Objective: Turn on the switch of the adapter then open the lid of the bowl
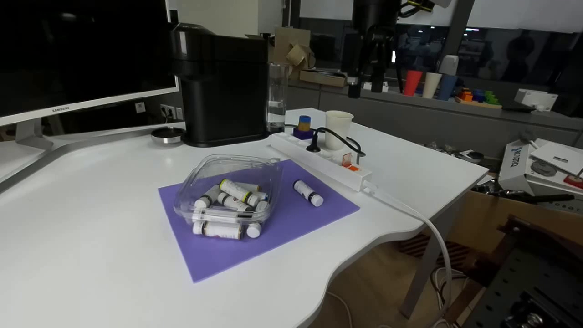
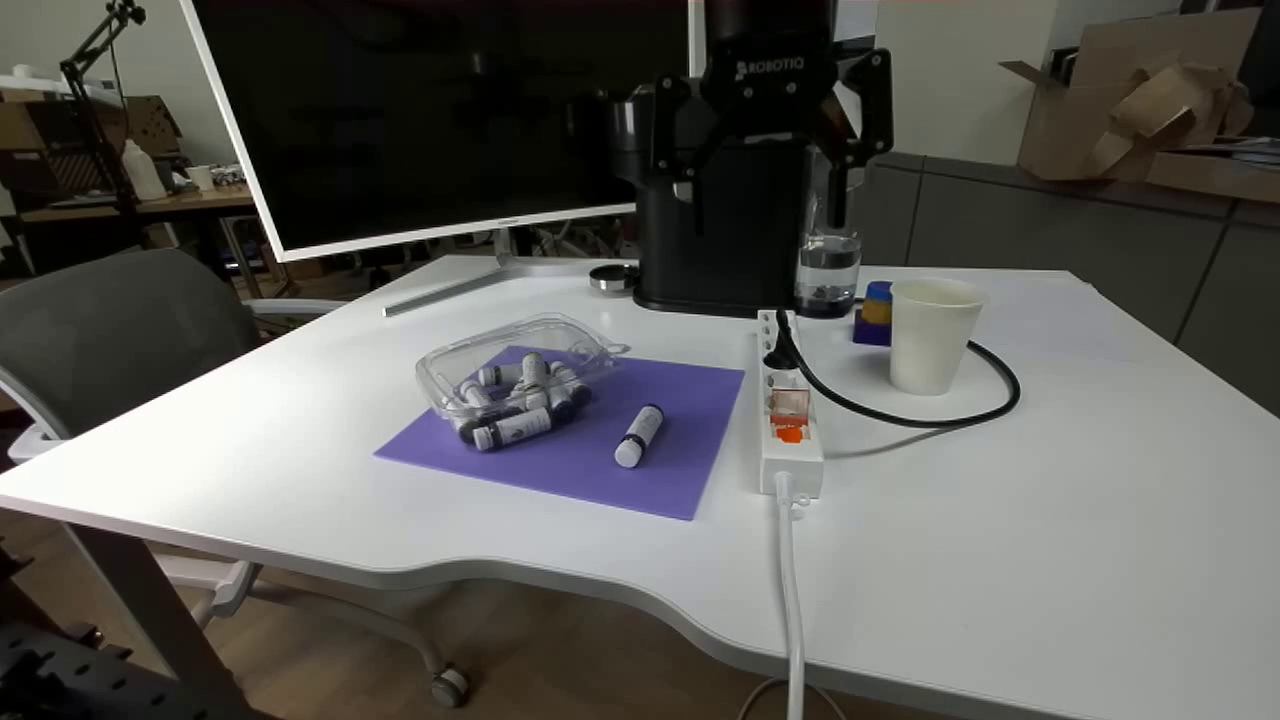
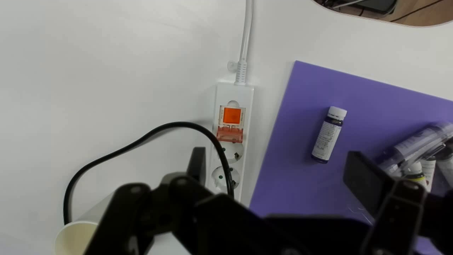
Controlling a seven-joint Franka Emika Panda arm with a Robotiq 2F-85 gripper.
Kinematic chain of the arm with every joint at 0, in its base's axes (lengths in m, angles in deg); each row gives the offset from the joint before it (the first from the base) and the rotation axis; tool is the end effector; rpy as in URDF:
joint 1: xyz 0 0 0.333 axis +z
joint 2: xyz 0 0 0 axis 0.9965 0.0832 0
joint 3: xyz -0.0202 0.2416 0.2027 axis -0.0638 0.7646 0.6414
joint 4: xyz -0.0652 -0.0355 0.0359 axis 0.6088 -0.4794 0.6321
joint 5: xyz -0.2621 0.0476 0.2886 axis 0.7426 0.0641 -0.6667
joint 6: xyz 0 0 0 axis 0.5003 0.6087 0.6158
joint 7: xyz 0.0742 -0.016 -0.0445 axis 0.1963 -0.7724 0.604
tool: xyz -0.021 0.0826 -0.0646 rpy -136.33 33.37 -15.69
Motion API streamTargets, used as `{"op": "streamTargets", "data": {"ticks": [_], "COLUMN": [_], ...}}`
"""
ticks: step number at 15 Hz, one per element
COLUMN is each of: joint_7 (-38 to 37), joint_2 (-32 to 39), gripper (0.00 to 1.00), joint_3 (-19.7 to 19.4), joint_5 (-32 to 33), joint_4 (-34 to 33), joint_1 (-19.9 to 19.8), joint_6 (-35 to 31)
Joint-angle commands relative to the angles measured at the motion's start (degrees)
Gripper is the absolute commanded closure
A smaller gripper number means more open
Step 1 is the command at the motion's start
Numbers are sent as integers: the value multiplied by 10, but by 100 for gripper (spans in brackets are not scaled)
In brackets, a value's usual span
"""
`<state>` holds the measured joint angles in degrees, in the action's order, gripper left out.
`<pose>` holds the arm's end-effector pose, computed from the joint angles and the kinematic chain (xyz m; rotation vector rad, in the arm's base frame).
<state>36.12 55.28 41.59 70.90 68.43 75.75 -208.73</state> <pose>0.4696 -0.2039 0.2998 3.0698 0.3213 -0.0949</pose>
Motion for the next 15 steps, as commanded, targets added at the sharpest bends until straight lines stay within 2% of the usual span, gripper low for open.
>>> {"op": "streamTargets", "data": {"ticks": [1, 4, 5, 6, 7, 15], "joint_7": [-2, -25, -21, -22, -23, -5], "joint_2": [-1, 35, 51, 68, 81, 176], "gripper": [0, 0, 25, 25, 32, 88], "joint_3": [13, 15, 17, 19, 22, 61], "joint_5": [2, -15, -21, -27, -31, -51], "joint_4": [-2, -14, -18, -21, -23, -39], "joint_1": [-13, -18, -22, -25, -29, -75], "joint_6": [2, -21, -31, -40, -49, -144]}}
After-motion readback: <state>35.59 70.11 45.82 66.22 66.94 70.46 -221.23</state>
